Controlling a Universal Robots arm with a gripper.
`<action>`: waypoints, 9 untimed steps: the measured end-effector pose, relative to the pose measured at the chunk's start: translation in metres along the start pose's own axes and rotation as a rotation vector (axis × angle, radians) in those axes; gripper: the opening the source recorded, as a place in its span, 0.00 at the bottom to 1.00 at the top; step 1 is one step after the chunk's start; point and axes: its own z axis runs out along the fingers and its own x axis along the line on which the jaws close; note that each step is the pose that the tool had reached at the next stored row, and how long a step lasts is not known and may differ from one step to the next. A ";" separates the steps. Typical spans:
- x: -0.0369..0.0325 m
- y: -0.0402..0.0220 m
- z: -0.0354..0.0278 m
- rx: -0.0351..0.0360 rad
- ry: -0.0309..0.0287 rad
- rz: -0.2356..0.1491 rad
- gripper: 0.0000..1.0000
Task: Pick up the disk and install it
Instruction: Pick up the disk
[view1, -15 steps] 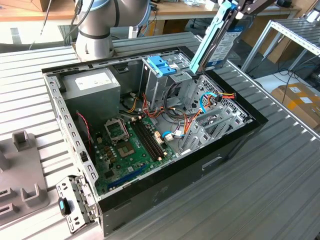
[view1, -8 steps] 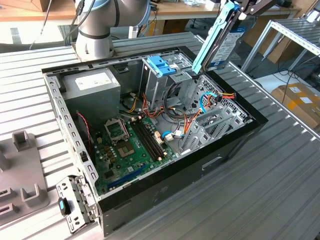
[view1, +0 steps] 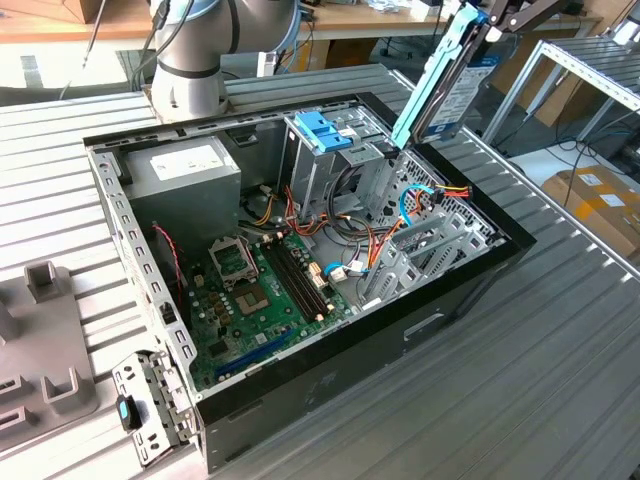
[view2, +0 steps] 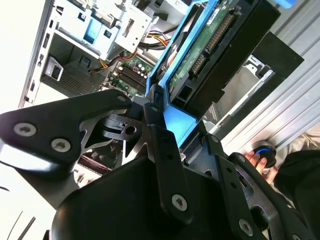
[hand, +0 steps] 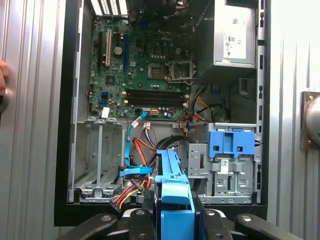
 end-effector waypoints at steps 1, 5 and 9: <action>0.0005 -0.0006 -0.0001 0.0000 0.0000 0.000 0.37; 0.0029 -0.0041 -0.0003 0.0000 0.0001 0.000 0.37; 0.0083 -0.0092 -0.0008 0.0000 0.0000 0.000 0.37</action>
